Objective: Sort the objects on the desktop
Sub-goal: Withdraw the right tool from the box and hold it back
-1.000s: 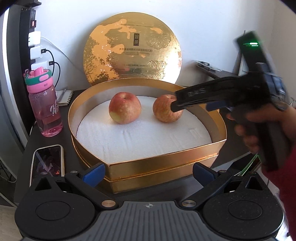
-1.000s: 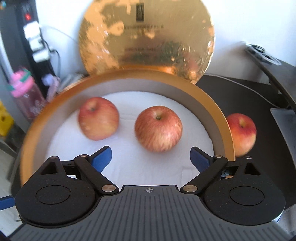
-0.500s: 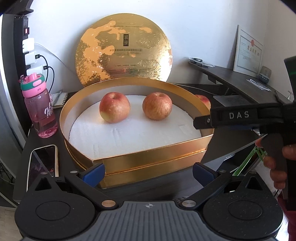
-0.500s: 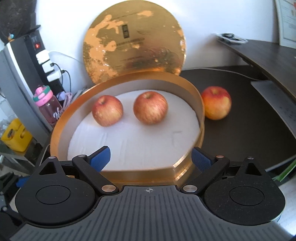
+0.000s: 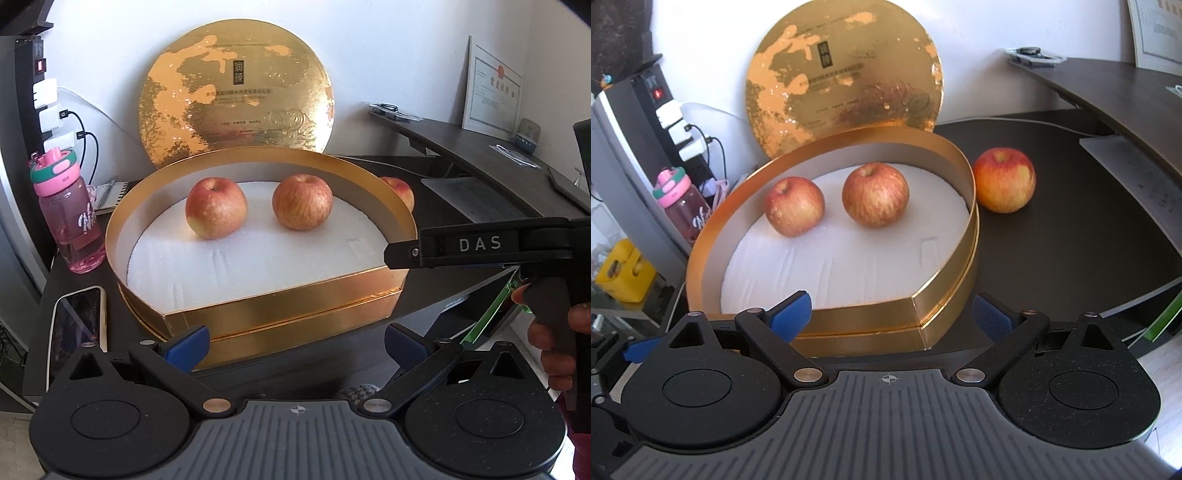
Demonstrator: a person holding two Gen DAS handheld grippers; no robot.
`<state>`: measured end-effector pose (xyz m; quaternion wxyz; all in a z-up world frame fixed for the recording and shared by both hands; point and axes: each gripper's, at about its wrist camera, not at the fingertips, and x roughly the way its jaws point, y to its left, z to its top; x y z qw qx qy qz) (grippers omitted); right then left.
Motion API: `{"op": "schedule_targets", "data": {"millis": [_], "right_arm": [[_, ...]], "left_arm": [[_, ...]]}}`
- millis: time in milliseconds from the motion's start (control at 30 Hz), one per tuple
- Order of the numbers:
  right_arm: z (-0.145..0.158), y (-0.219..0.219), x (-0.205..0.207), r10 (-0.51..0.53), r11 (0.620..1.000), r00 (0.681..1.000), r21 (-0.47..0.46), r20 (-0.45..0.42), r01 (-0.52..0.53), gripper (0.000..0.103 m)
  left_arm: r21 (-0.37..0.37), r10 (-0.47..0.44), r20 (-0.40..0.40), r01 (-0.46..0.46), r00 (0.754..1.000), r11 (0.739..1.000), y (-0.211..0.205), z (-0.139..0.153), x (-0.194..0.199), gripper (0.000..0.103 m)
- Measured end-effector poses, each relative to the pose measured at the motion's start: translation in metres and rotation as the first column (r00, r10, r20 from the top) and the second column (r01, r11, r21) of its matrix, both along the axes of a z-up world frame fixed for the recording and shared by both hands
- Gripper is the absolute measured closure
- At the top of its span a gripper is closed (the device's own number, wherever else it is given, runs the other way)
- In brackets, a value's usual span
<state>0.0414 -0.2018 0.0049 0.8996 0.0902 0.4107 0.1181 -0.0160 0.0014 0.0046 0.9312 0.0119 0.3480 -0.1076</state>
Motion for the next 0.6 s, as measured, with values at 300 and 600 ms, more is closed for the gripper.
{"op": "schedule_targets", "data": {"millis": [300,600], "right_arm": [[-0.0016,-0.0036,-0.0001,-0.005,1.0,1.0,0.009,-0.009,0.005,0.006],[-0.0024,-0.0016,0.0006,-0.004,1.0,1.0,0.01,-0.019,0.004,0.006]], "left_arm": [[0.003,-0.008,0.001,0.008,1.0,1.0,-0.0024,0.0004,-0.0002,0.001],[-0.001,-0.01,0.003,0.01,1.0,1.0,-0.0011,0.0009,-0.0002,0.001]]}}
